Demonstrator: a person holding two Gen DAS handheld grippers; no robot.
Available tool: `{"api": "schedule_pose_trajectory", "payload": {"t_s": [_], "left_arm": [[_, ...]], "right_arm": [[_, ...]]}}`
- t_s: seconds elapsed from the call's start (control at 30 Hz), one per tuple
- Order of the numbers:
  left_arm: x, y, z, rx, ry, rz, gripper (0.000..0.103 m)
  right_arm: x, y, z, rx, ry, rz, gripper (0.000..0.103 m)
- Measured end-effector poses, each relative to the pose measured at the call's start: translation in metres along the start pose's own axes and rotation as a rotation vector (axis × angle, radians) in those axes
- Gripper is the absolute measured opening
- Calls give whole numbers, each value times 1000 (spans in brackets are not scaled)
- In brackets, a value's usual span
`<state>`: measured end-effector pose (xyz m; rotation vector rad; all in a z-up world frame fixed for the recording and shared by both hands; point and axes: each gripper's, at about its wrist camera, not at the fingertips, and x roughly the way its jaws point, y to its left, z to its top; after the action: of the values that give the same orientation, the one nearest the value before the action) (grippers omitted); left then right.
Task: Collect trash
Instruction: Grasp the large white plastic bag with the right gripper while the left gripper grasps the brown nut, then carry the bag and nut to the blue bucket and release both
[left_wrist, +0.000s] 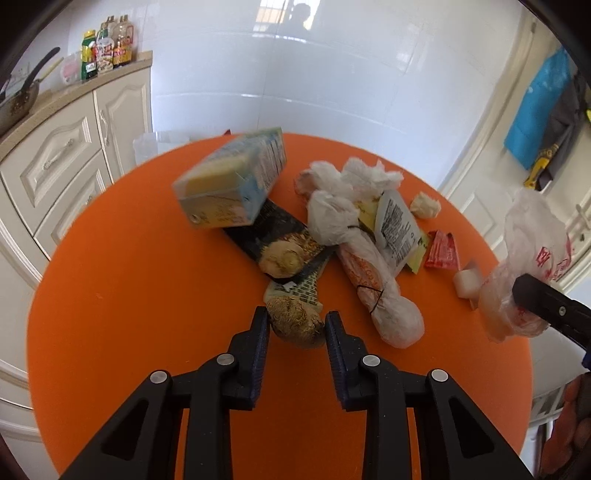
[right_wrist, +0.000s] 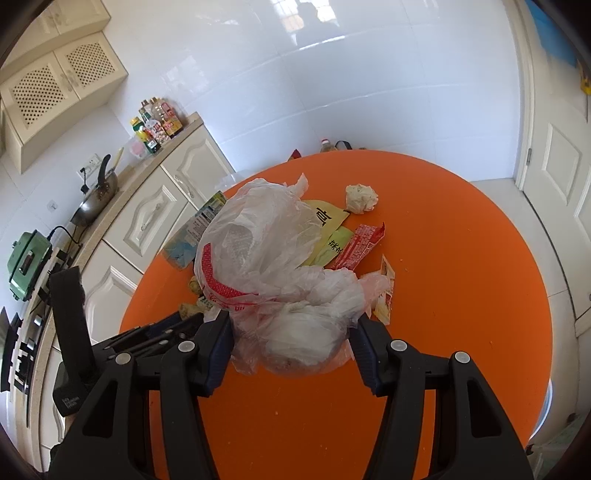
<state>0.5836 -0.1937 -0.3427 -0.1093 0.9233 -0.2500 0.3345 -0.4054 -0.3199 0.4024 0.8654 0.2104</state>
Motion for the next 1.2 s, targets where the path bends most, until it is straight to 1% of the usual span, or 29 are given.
{"api": "schedule_pose_trajectory", "payload": {"t_s": [0.17,0.3,0.37,0.43,0.47,0.53,0.63,0.77,0.87,0.93,1.07,1.1,1.2], "left_arm": [[-24,-10,-14,32,-32,28,26],[-47,-20,-15,50,-89,49,26],[-60,-30,-13,70,-119,40,26],[-89,-45,-24,91,-158,24,26],[-96,-51,-21,104,-174,12,26],[-119,-69,-27,134,-207,-12,26],[-139,-93,-31,184,-245,-57,26],[-156,-132,-33,259,-271,-139,26],[-155,-162,-36,322,-267,-202,26],[-144,-193,-34,362,-254,-248,26],[-129,-243,-45,445,-206,-343,26],[-125,-256,-50,466,-190,-366,26],[-111,-297,-68,533,-131,-437,26]], "right_arm": [[-13,-1,-1,7,-27,5,58],[-27,-2,-1,6,-54,15,58],[-37,-2,-1,1,-75,16,58],[-49,-2,-1,-2,-98,19,58],[-55,-3,0,-4,-110,20,58],[-68,-6,1,-4,-137,14,58],[-93,-15,2,3,-187,-13,58],[-133,-41,0,39,-257,-74,58],[-168,-73,-7,95,-306,-147,58],[-190,-100,-16,141,-331,-208,58],[-228,-151,-36,238,-363,-329,58],[-237,-167,-45,269,-366,-368,58],[-253,-202,-64,340,-367,-430,58]]}}
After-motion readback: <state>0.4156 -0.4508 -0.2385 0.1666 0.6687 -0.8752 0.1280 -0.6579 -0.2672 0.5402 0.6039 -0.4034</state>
